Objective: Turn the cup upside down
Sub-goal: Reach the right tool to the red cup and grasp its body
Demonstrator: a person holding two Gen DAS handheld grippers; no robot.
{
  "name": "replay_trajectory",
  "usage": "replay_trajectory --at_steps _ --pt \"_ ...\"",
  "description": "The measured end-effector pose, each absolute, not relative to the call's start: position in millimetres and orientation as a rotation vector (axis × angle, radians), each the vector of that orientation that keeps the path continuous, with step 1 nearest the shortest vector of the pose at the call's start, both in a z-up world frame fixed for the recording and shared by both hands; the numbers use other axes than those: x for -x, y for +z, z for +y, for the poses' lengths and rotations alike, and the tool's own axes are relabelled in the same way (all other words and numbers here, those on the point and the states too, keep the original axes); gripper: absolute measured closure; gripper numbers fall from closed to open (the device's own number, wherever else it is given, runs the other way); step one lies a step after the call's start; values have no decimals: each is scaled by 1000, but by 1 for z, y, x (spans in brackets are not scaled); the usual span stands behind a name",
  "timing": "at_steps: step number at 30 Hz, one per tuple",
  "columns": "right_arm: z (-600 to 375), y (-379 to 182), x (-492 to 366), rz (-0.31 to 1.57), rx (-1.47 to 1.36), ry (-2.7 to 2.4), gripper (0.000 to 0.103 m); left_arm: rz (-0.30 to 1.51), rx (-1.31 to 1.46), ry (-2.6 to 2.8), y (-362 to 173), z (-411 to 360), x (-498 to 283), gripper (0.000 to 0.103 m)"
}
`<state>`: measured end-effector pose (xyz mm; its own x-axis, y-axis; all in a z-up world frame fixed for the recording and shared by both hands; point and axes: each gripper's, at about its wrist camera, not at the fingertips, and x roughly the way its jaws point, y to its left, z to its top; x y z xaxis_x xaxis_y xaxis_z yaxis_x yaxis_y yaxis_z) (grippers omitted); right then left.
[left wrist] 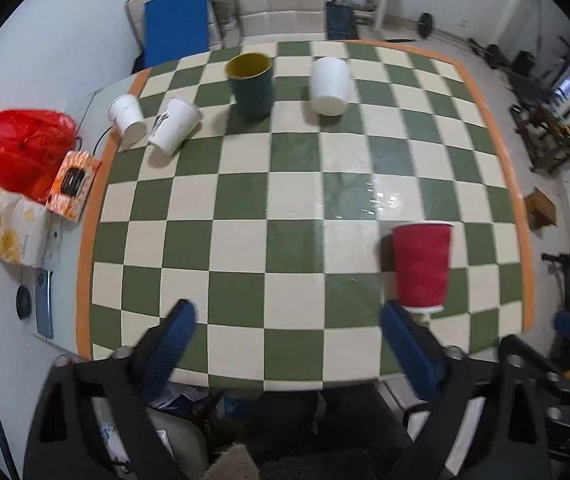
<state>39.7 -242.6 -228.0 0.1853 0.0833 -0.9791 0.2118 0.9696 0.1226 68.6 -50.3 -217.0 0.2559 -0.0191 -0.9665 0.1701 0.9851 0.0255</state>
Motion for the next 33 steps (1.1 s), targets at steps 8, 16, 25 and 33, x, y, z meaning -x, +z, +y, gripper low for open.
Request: replay_trajectory --at_steps 8,16,25,33 --pt "-235 -261 -85 1394 473 97 0 1338 -119 -52 -262 -58 -78 3" --pt "-183 -321 -78 1168 1381 488 0 1431 -76 31 -308 -55 -75 3" --pt "-189 -395 -22 813 2160 937 0 1513 20 128 -345 -41 -70 3" --pt "-205 -428 -17 399 2553 1172 0 1535 110 200 -366 -24 -68 3"
